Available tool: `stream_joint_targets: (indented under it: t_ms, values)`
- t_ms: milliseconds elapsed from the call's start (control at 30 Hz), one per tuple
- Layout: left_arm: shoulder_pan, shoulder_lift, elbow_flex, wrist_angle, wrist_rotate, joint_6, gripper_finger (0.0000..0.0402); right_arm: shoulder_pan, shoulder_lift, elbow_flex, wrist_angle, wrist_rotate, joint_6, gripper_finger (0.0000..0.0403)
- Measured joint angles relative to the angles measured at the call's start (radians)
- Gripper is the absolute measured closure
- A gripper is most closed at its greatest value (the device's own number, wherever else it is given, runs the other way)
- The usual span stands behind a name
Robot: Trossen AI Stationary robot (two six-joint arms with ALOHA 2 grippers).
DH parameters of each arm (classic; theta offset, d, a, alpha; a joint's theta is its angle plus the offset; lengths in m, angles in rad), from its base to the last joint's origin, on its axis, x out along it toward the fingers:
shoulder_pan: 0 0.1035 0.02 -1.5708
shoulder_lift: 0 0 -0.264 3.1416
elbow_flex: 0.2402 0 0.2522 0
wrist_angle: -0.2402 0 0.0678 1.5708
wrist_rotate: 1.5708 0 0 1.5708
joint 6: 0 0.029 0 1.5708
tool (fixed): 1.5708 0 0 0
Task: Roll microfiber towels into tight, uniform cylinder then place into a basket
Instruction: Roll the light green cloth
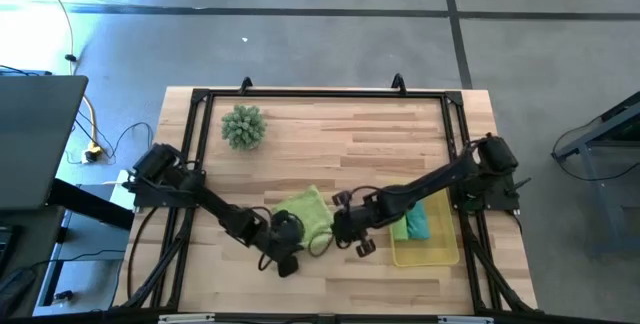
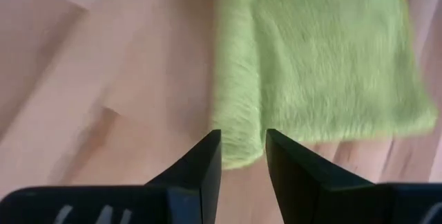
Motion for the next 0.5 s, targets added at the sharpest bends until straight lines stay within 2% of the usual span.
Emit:
stream_joint_targets:
  t_ms: [200, 333, 433, 500]
  values:
    - [0.002, -0.034, -0.177, 0.282, 0.076, -0.233, 0.0393, 0.075, -0.012, -0.018, 0.123, 0.018, -0.176, 0.0295]
    - [0.001, -0.039, -0.204, 0.307, 0.09, -0.317, 0.0394, 0.099, -0.007, -0.13, 0.351, 0.075, -0.222, 0.0295]
    - [0.004, -0.039, -0.201, 0.309, 0.097, -0.317, 0.0394, 0.081, -0.007, -0.207, 0.485, 0.137, -0.221, 0.0295]
    - [0.015, -0.039, -0.195, 0.302, 0.112, -0.317, 0.0395, 0.063, -0.007, -0.248, 0.547, 0.121, -0.23, 0.0294]
